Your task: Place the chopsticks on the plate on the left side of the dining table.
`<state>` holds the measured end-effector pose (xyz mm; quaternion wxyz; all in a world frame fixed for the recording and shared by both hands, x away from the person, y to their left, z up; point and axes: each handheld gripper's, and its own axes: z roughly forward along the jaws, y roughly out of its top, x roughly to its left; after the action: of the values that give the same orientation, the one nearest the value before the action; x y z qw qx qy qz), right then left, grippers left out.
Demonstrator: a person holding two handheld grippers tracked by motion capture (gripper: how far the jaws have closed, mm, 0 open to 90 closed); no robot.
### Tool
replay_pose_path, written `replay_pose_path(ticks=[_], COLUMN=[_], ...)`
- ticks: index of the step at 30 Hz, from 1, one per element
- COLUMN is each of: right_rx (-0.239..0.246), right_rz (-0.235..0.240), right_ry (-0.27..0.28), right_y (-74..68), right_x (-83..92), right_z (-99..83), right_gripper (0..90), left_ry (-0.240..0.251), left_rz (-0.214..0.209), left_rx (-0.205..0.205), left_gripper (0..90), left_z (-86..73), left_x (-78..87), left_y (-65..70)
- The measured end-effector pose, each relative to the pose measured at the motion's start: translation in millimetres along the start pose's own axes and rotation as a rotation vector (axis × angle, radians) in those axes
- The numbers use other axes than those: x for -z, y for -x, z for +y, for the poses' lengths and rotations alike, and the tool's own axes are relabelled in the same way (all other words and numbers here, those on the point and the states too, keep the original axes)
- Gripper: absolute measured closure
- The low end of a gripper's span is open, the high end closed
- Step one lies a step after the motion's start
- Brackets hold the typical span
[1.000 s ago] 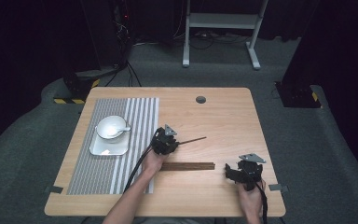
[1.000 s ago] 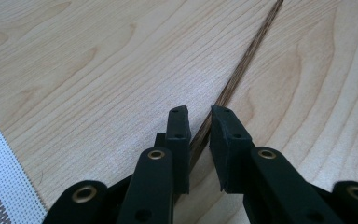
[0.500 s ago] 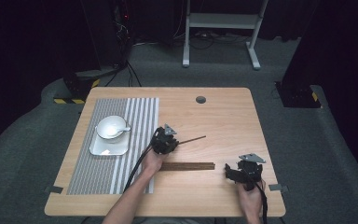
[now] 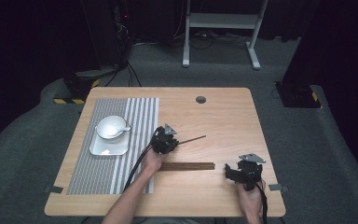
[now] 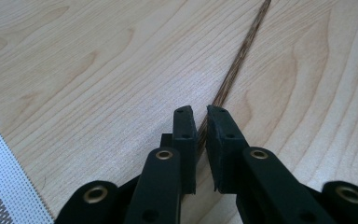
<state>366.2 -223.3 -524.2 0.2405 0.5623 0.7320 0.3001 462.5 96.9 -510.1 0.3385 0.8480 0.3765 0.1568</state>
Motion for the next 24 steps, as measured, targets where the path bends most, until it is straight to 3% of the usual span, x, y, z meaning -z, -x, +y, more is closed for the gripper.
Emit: replay_pose_path(ticks=[12, 13, 15, 17, 19, 24], right_rx=[0.0, 0.0, 0.0, 0.0, 0.0, 0.001], right_rz=[0.0, 0.0, 0.0, 0.001, 0.001, 0.001], right_ry=[0.0, 0.0, 0.0, 0.0, 0.0, 0.0], right_y=[0.0, 0.0, -0.2, -0.2, -0.3, -0.2], right_x=[0.0, 0.0, -0.1, -0.1, -0.1, -0.2], right_z=[0.0, 0.0, 0.1, 0.1, 0.1, 0.2], right_gripper=[12.8, 12.8, 12.8, 12.8, 12.8, 12.8], left_ry=[0.003, -0.002, -0.025, -0.01, -0.001, 0.029], left_rz=[-0.021, -0.027, -0.013, -0.032, -0.034, -0.076], left_rx=[-0.02, -0.02, -0.04, -0.009, -0.015, -0.039], left_gripper=[84.6, 90.0, 90.0, 89.8, 89.6, 74.0], left_z=[1.4, 2.5, 0.0, -2.4, -2.8, -0.5], left_x=[4.0, 4.8, 0.5, -0.7, 0.5, 5.1], left_y=[3.5, 3.0, 3.5, 1.1, 1.7, 6.3])
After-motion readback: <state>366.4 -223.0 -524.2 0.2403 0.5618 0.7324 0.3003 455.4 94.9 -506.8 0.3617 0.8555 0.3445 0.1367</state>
